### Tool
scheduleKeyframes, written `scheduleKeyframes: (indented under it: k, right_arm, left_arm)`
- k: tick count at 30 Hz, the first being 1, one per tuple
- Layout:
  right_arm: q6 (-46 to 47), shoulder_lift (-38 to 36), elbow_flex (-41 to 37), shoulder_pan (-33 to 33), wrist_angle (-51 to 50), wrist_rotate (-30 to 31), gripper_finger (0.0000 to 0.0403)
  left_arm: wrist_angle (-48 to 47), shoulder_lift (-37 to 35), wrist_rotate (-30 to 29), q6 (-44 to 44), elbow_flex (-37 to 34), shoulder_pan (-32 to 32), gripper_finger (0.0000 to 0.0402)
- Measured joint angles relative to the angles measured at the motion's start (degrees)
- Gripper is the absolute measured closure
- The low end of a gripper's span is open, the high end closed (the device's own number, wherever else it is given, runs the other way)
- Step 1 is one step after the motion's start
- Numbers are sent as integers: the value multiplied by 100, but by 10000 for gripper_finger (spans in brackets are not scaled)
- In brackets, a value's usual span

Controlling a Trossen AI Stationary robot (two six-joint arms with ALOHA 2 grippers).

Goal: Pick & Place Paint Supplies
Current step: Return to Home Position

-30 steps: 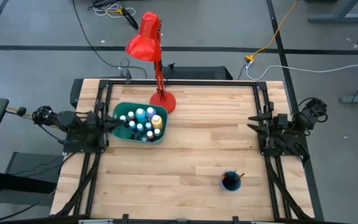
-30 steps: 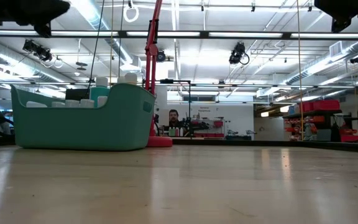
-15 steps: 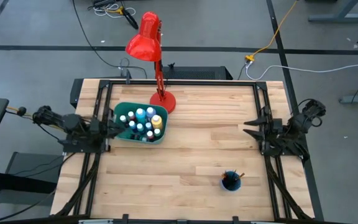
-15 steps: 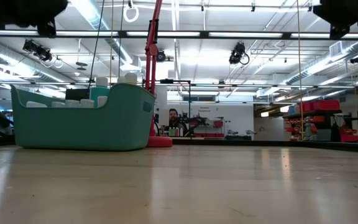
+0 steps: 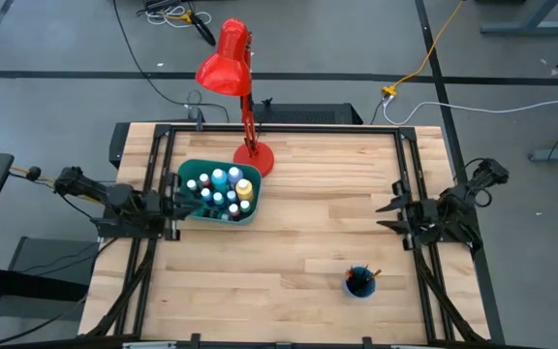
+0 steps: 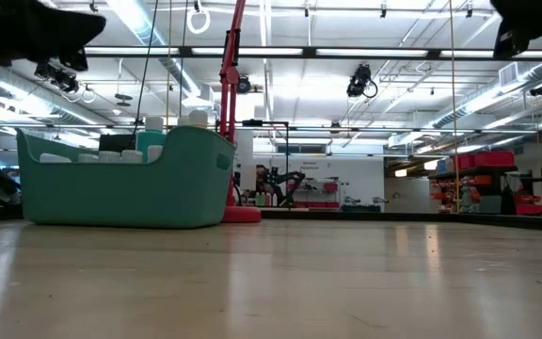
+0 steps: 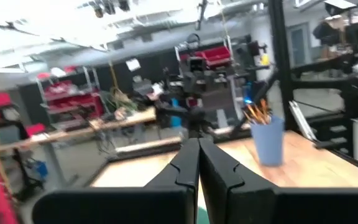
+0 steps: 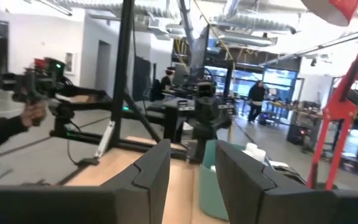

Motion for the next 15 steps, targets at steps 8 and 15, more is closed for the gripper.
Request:
scheduleKeyframes:
  k: [8, 15]
  right_arm:
    - [400, 0, -399, -277, 113, -4, 270]
    - [393, 0, -408, -785, 98, -906, 270]
  left_arm:
    - [158, -15, -121, -122, -280, 4, 384]
    - [147, -7, -9, -245, -286, 2, 384]
